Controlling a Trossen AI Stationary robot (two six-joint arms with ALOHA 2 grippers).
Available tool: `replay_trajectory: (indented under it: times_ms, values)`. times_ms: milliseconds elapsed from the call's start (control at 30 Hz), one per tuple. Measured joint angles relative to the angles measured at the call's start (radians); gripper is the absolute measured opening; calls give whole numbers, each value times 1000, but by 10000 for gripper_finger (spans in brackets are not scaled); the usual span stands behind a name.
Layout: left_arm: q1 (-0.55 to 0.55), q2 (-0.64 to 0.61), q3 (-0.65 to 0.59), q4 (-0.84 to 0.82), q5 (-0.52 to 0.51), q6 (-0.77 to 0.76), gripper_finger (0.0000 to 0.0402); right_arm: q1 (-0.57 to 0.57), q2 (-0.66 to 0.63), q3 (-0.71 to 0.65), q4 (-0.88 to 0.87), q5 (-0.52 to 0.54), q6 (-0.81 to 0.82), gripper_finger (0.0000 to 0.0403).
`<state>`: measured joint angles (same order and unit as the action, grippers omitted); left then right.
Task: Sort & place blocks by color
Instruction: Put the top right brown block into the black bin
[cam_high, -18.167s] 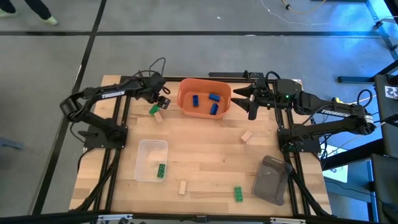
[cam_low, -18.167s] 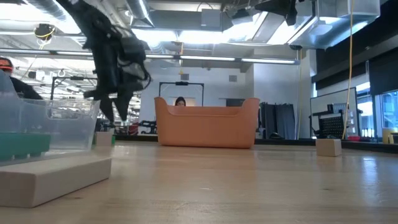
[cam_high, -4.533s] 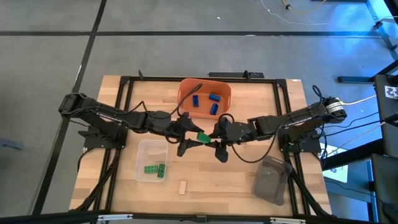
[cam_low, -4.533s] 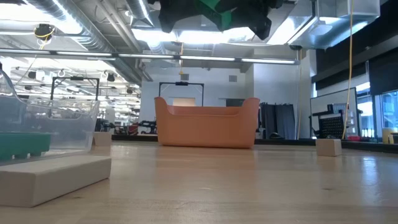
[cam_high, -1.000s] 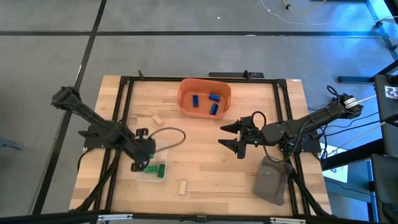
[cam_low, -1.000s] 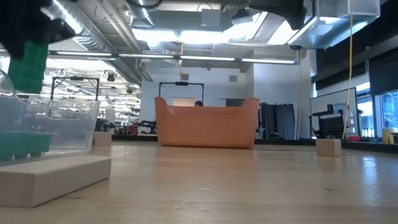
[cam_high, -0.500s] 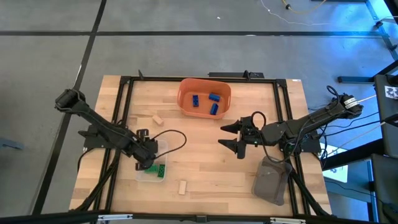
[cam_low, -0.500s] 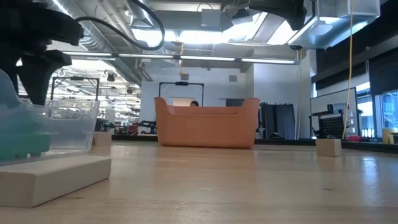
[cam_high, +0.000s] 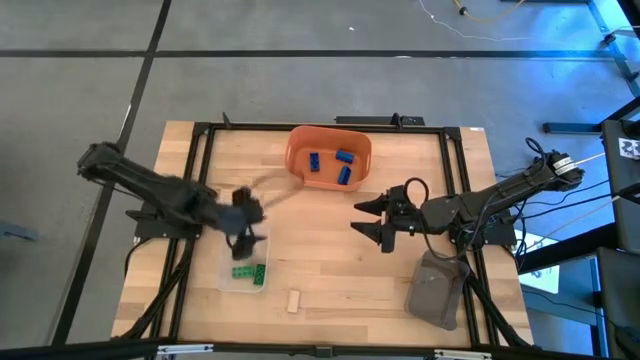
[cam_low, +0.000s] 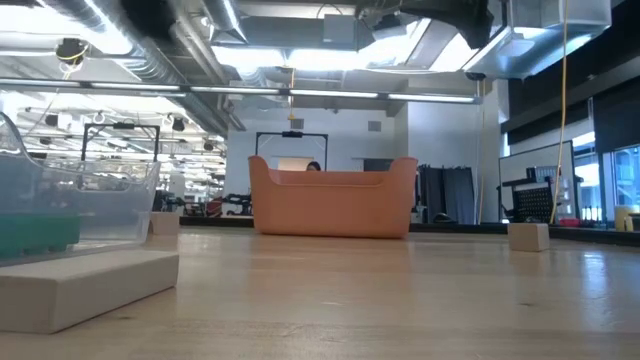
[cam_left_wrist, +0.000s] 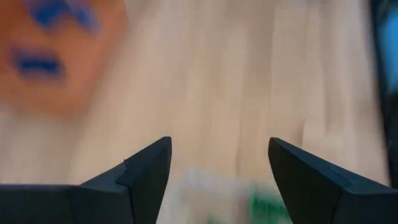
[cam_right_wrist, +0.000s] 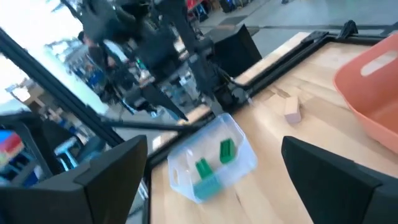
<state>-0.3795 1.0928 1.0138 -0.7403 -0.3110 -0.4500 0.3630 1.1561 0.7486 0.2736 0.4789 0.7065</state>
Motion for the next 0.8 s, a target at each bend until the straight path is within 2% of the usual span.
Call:
replay_trajectory:
  times_ms: [67, 167, 267, 400, 500, 633, 733, 800]
  values:
    - [32, -46, 12, 141, -54, 52, 260, -9, -4, 0, 22, 0, -3, 372]
    - [90, -109, -25, 387, -65, 130, 261, -22, -9, 1, 40, 1, -34, 372]
    - [150, -162, -119, 604, -33, 157, 261, -29, -11, 1, 45, 1, -58, 372]
    - [204, -225, -280, 863, 17, 98, 261, -32, -11, 1, 45, 0, -54, 372]
    - [212, -243, -336, 946, 25, 27, 261, -32, -11, 1, 41, 0, -51, 372]
    - [209, -242, -341, 941, 25, 15, 261, -32, -11, 12, -23, 0, 60, 372]
    - [210, -243, -341, 943, 26, 15, 261, -40, -11, 81, -273, -2, 197, 372]
    - [214, -243, -341, 942, 25, 15, 261, -49, -10, 141, -528, -1, 326, 372]
